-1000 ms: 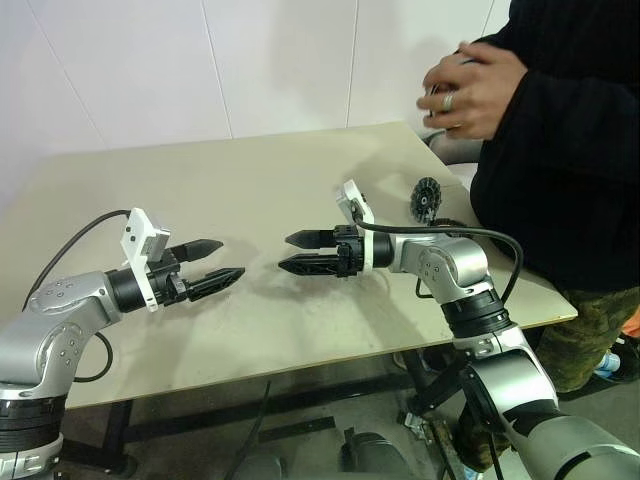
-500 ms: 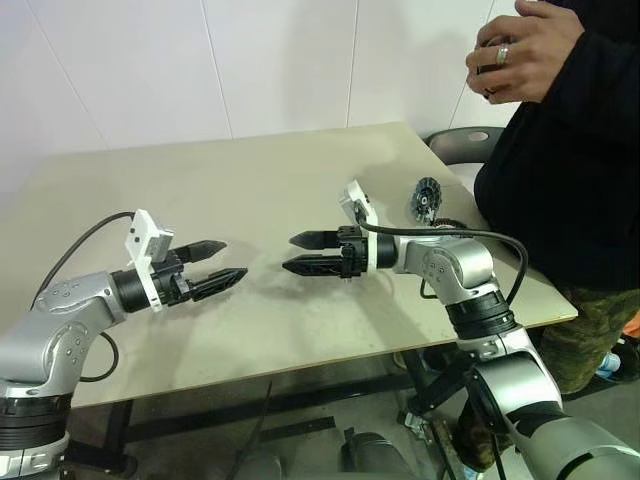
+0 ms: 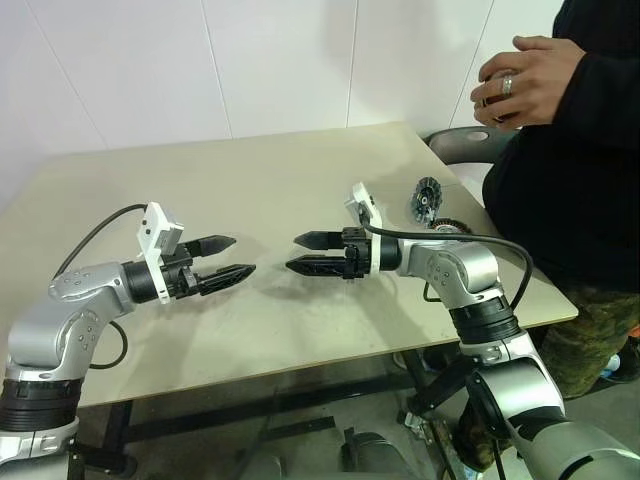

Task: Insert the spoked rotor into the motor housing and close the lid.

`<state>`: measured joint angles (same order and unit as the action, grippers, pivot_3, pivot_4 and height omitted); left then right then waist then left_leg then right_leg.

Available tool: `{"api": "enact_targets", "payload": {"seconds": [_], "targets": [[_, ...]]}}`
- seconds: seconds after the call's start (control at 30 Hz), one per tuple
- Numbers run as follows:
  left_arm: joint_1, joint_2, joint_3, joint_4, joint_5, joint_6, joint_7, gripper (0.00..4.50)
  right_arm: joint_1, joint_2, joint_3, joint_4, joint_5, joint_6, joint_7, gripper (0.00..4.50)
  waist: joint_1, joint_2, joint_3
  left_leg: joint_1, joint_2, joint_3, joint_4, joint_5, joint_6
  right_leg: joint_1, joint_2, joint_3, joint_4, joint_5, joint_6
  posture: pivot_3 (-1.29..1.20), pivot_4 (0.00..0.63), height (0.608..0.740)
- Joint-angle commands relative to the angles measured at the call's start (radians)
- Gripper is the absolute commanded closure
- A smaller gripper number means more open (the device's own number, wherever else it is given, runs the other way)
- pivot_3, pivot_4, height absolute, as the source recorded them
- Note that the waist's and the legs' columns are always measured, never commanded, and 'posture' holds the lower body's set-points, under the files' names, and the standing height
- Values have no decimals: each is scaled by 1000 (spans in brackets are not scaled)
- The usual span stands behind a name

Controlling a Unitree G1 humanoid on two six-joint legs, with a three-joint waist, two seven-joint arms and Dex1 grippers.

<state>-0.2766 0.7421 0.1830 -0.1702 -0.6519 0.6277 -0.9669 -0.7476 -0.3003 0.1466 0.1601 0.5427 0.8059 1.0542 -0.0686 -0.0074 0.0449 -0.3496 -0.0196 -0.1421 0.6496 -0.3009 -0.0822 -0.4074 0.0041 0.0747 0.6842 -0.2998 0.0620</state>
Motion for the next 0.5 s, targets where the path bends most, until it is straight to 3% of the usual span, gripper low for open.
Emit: {"api": "enact_targets", "payload": {"seconds": [0.03, 0.5], "targets": [[-27, 3, 21, 2, -10, -8, -2, 395, -19, -1, -16, -28, 8, -11, -6, 475, -1, 0, 0, 0, 0, 0, 0, 0, 0, 0, 0, 0, 0, 0, 0, 0, 0, 740], [30, -17, 51, -45, -26, -2, 39, 395, -38, 5, -1, 12, -8, -18, 8, 475, 0, 0, 0, 0, 1, 0, 0, 0, 0, 0, 0, 0, 0, 0, 0, 0, 0, 740]]}}
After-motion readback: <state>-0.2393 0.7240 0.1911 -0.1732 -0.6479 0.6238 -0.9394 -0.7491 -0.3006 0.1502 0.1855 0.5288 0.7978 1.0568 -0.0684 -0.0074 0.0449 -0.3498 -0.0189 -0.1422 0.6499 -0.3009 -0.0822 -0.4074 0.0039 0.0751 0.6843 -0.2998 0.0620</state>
